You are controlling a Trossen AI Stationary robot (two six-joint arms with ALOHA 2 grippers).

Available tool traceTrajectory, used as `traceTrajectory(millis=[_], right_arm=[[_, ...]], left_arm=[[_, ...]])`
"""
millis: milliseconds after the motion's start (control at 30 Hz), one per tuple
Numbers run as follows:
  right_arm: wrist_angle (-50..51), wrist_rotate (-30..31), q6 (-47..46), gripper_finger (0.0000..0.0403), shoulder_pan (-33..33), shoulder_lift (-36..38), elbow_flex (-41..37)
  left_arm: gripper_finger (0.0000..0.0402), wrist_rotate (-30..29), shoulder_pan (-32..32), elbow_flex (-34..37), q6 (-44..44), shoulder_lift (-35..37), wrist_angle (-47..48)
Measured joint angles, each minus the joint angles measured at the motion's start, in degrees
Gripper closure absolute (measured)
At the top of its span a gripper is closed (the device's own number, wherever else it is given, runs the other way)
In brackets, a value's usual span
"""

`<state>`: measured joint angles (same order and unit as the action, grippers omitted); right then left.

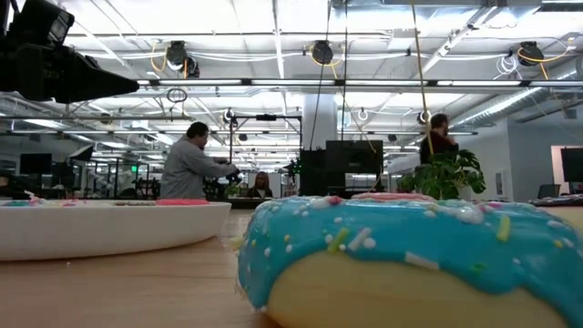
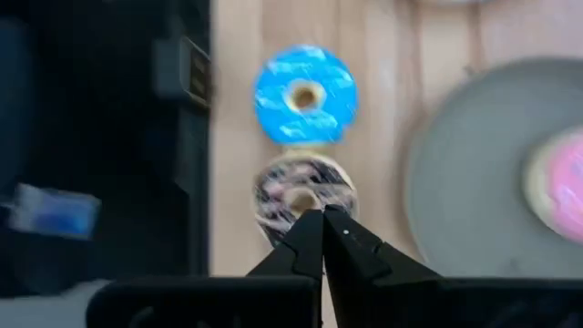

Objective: Pick & Place donuts
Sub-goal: Put the large black donut on the gray plate

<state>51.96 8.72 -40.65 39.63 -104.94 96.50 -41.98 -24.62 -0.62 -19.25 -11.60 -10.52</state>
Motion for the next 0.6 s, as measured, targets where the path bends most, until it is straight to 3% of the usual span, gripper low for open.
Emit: traceTrajectory(millis=[300,600], right_arm=[[22.1,-0.1,0.0,0.0403,0.6,-14.1,21.4],[23.3,-0.2,0.1,0.0403,0.5,-16.1,24.1]], left_arm=[[0.0360,-0.1,0.0,0.0,-0.3,0.0,0.0],[0.0360,-0.1,0.0,0.0,-0.4,0.0,0.0]])
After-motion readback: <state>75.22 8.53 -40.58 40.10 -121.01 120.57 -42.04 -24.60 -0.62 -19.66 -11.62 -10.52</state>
